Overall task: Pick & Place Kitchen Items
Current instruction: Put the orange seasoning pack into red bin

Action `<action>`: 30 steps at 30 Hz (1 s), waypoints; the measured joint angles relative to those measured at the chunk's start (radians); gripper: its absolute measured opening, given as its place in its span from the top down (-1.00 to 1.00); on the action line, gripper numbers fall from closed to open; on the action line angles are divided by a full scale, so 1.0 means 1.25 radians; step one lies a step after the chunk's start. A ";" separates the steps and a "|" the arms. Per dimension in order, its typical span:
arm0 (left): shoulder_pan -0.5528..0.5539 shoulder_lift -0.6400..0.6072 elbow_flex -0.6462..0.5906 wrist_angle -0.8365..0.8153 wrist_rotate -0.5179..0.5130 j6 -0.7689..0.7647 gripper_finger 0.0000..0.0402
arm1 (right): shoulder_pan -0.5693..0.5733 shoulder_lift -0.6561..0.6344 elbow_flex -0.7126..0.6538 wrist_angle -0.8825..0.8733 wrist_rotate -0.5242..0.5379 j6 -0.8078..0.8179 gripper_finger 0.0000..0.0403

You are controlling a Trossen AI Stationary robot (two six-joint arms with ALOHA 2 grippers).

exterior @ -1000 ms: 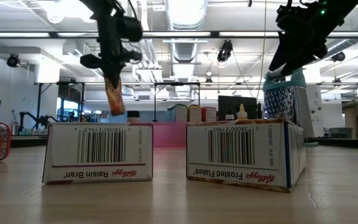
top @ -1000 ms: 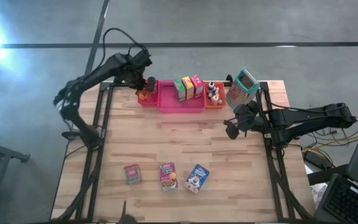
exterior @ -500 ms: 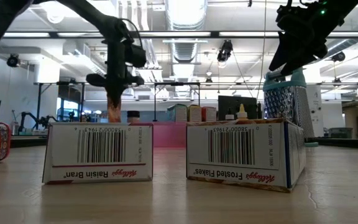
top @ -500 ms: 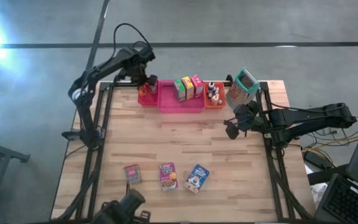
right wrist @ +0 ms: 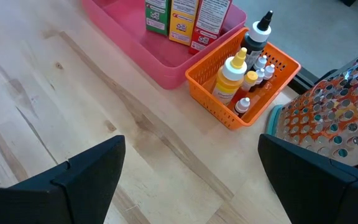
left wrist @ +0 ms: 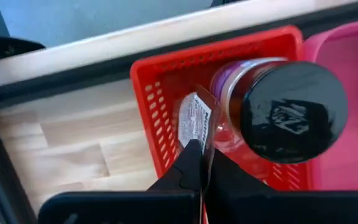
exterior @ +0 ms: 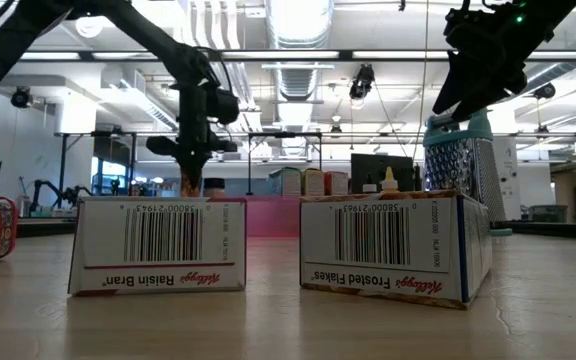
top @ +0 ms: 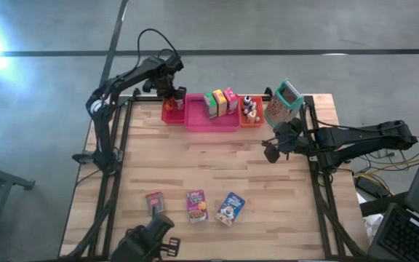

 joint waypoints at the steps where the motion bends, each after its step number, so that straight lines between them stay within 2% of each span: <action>1: 0.000 0.007 0.000 -0.002 0.000 -0.001 1.00 | 0.000 0.000 0.000 0.000 0.000 0.000 -0.81; 8: -0.001 0.038 0.000 0.023 0.005 0.016 0.96 | 0.000 0.000 0.000 0.000 0.000 0.000 -0.81; 22: -0.002 0.007 -0.001 0.010 0.016 0.039 0.37 | 0.000 0.000 0.000 0.000 0.000 0.000 -0.81; 30: -0.002 -0.057 -0.001 -0.021 0.022 0.041 0.29 | 0.000 0.000 0.000 0.000 0.000 0.000 -0.81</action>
